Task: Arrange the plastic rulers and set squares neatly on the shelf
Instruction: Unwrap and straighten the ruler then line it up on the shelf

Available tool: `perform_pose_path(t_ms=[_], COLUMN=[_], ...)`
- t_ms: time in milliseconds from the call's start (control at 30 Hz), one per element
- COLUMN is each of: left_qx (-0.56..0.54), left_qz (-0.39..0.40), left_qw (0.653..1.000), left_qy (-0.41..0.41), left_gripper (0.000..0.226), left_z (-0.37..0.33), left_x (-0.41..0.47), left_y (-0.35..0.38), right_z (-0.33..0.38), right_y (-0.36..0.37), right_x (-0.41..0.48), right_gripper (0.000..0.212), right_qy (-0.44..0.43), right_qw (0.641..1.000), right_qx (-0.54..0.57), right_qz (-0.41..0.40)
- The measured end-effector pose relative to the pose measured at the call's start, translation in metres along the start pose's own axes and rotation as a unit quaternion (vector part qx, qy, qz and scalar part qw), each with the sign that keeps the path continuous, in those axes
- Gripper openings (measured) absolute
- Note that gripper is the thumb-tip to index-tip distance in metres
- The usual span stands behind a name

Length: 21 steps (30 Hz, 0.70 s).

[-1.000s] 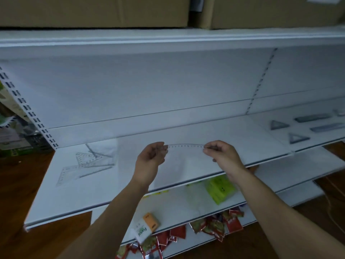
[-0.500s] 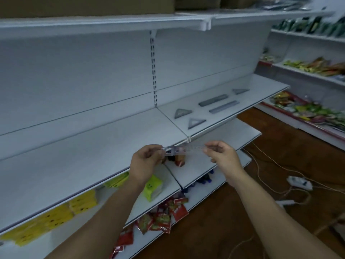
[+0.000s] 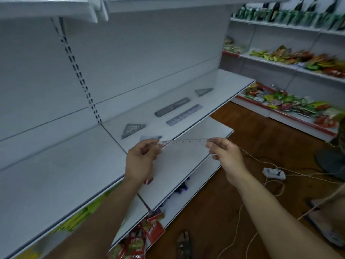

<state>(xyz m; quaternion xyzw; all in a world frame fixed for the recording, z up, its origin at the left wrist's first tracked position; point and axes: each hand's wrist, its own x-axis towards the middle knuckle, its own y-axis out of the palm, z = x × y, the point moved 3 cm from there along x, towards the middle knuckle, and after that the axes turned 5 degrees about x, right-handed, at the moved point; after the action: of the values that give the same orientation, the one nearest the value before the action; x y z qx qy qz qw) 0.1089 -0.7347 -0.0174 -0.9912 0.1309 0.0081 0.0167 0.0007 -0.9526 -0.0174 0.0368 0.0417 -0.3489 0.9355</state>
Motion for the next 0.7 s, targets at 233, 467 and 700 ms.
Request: perform_pose_path(t_ms=[233,467,700], left_qx=[-0.023,0.034,0.144], left_qz=[0.001,-0.006,-0.068], left_qw=[0.999,0.998,0.983], left_qy=[0.03,0.054,0.091], left_gripper=[0.011,0.02,0.024], left_z=[-0.004,0.005,0.009], left_x=[0.103,0.162,0.18], left_y=[0.074,0.101,0.107], right_z=[0.031,0.037,0.028], right_y=[-0.025,-0.028,-0.016], right_x=[0.121,0.201,0.274], right_gripper=[0.004,0.006,0.022], right_qy=[0.017,0.012,0.003], right_qw=[1.0,0.997,0.985], right_qx=[-0.021,-0.025,-0.009], right_qz=[0.002,0.066,0.174])
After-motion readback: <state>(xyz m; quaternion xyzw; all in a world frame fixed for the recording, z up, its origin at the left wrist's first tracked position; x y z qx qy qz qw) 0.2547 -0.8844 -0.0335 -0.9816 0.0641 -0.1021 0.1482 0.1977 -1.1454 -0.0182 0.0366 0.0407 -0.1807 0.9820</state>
